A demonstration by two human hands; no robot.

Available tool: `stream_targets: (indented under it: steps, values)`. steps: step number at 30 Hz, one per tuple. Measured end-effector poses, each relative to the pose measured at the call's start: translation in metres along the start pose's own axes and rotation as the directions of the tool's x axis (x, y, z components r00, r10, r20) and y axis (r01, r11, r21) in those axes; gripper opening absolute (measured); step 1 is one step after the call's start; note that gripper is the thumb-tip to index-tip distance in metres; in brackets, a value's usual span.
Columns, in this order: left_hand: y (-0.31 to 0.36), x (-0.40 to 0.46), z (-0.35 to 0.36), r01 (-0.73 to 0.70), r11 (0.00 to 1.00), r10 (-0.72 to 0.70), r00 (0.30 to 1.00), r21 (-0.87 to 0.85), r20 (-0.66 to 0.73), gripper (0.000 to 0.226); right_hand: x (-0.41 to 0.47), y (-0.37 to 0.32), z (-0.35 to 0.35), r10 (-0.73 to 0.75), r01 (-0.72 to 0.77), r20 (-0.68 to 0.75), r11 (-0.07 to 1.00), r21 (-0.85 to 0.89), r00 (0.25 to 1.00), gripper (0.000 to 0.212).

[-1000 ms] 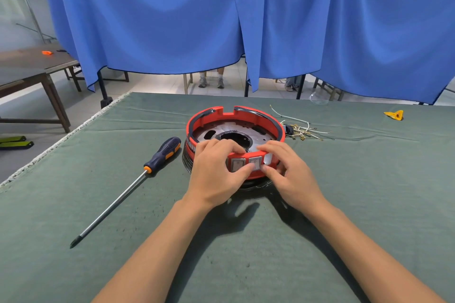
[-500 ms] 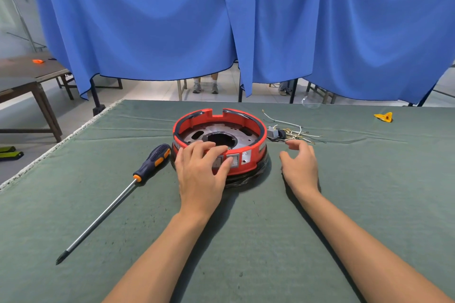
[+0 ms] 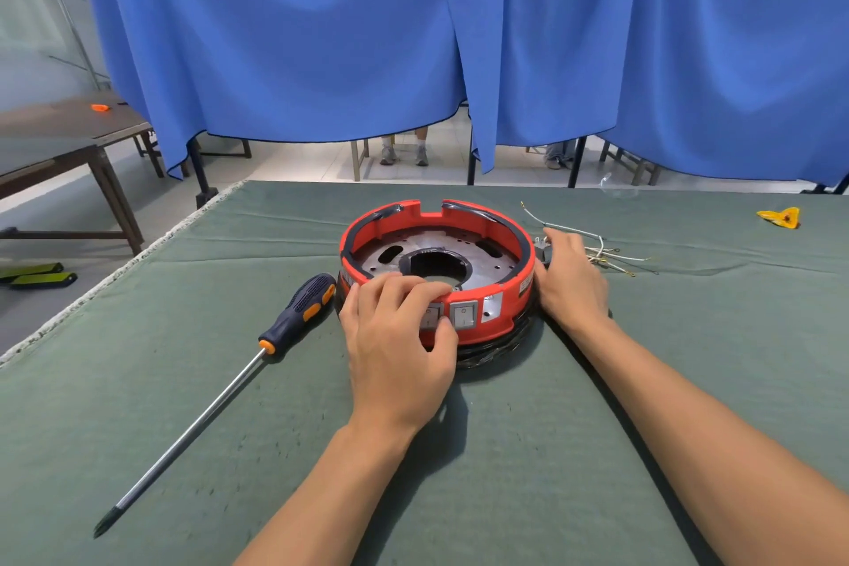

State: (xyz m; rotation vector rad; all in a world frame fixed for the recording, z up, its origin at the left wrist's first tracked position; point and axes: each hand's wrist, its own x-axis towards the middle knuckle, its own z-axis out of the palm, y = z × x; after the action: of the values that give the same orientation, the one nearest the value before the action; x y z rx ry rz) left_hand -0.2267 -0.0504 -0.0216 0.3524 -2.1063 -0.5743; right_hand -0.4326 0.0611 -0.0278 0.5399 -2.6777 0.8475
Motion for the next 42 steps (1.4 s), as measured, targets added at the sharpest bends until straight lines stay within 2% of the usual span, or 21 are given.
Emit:
stream_targets:
  steps: [4,9,11,14,16,19,22,23,25,28,30,34,36,42]
  values:
    - [-0.001,0.000,0.000,0.006,1.000,-0.006,1.000,0.011,0.009,0.028,0.003,-0.001,0.003,-0.014,0.014,-0.015,0.999,-0.040,1.000,0.039]
    - [-0.001,-0.001,0.000,0.014,1.000,-0.014,0.999,0.026,0.028,0.028,-0.001,-0.004,0.001,0.007,-0.006,-0.125,1.000,0.006,0.992,0.017]
    - [-0.001,-0.001,0.000,0.011,1.000,-0.011,1.000,0.024,0.026,0.028,-0.003,-0.001,0.001,0.045,-0.036,-0.138,0.997,0.070,0.989,0.015]
    - [0.000,0.000,-0.001,0.013,0.999,-0.014,0.999,0.030,0.031,0.028,-0.010,0.004,-0.003,0.190,-0.141,-0.136,0.940,0.309,0.972,0.020]
    - [0.000,0.000,-0.001,0.020,0.999,-0.021,0.999,0.039,0.043,0.029,-0.020,0.007,-0.008,0.285,-0.201,-0.093,0.840,0.505,0.954,0.024]
    - [0.001,0.000,-0.002,0.026,0.998,-0.028,0.998,0.051,0.048,0.030,-0.042,0.007,-0.022,0.301,-0.229,0.039,0.629,0.743,0.953,0.016]
    - [0.002,-0.001,-0.003,0.030,0.998,-0.034,0.997,0.060,0.065,0.032,-0.068,0.006,-0.044,0.229,-0.323,0.258,0.326,0.888,0.939,0.011]
    - [0.003,-0.001,-0.004,0.033,0.998,-0.037,0.997,0.061,0.071,0.033,-0.076,0.005,-0.051,0.185,-0.371,0.336,0.215,0.903,0.924,0.013]
    - [0.004,-0.001,-0.005,0.030,0.998,-0.035,0.996,0.062,0.082,0.034,-0.088,0.003,-0.062,0.107,-0.458,0.450,0.062,0.887,0.886,0.017]
    - [0.006,-0.003,-0.009,0.015,0.998,-0.020,0.995,0.056,0.099,0.034,-0.102,0.000,-0.071,0.038,-0.539,0.544,-0.100,0.837,0.838,0.024]
    - [0.006,-0.004,-0.011,0.007,0.999,-0.012,0.994,0.053,0.105,0.035,-0.107,-0.001,-0.072,0.015,-0.574,0.585,-0.171,0.801,0.811,0.026]
    - [0.006,-0.007,-0.013,0.001,0.998,-0.008,0.992,0.058,0.128,0.035,-0.112,-0.006,-0.072,-0.046,-0.636,0.642,-0.212,0.742,0.765,0.028]
    - [0.006,-0.008,-0.014,0.002,0.998,-0.010,0.991,0.061,0.136,0.036,-0.111,-0.006,-0.072,-0.047,-0.637,0.641,-0.186,0.748,0.766,0.034]
    - [0.006,-0.009,-0.016,0.007,0.998,-0.015,0.990,0.056,0.138,0.037,-0.111,-0.005,-0.067,-0.059,-0.610,0.607,-0.091,0.787,0.792,0.036]
